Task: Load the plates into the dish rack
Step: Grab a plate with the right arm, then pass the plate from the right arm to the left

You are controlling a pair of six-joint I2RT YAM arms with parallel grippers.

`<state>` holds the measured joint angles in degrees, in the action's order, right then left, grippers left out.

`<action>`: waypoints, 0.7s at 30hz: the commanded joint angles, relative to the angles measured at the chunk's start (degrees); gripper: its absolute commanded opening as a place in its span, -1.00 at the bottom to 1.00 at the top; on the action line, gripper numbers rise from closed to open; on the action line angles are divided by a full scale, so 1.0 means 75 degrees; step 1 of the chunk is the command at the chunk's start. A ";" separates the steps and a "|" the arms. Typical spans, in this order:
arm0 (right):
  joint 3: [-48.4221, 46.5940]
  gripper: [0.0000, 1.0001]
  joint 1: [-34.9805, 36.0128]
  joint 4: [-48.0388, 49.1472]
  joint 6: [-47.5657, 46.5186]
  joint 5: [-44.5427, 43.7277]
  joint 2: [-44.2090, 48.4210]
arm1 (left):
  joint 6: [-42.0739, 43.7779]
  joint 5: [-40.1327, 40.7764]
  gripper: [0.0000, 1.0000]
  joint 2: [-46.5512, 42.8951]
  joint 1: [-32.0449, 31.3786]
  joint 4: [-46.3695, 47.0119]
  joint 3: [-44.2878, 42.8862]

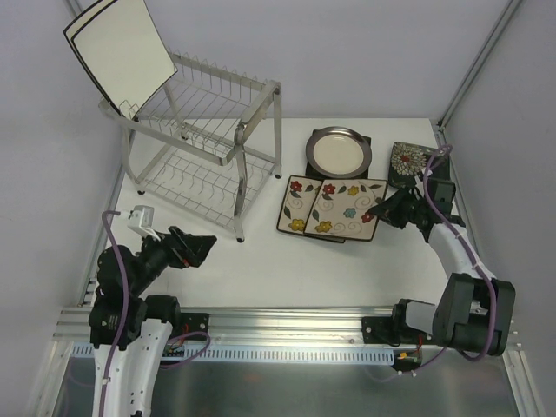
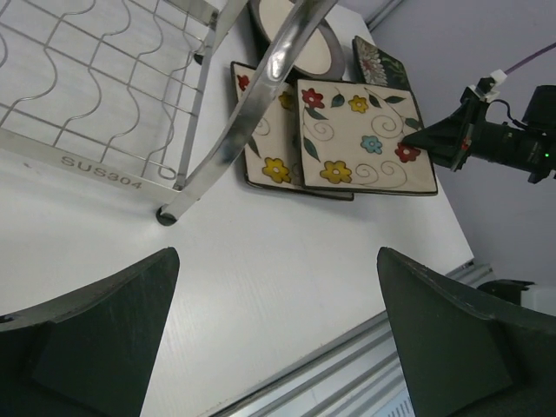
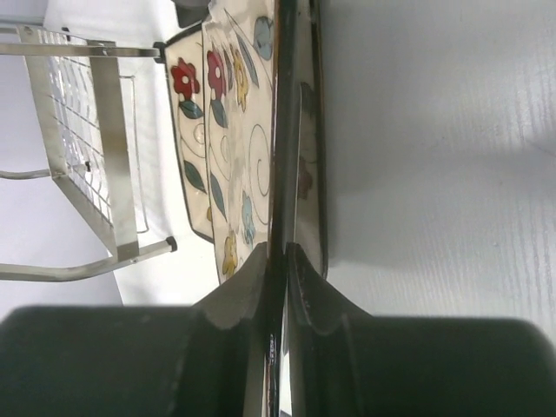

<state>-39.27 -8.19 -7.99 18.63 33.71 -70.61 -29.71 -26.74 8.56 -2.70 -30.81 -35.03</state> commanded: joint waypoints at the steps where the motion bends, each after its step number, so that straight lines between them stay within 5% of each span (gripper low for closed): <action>1: -0.0846 -0.99 -0.0057 0.0327 0.0526 0.0954 0.0870 | -0.0478 -0.0570 0.98 0.0264 -0.0074 0.0147 -0.0626; 9: -0.0940 -0.99 -0.0034 0.0373 0.1019 0.1597 0.1562 | -0.0795 -0.1753 0.98 0.1154 -0.0202 0.0135 -0.1575; 21: -0.0905 -0.99 0.0165 0.0713 0.1675 0.2909 0.2464 | -0.0983 -0.2071 0.98 0.2525 -0.0636 0.0158 -0.2373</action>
<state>-40.82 -7.68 -11.38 25.26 43.64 -56.29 -35.90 -40.34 24.93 -6.44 -30.76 -50.26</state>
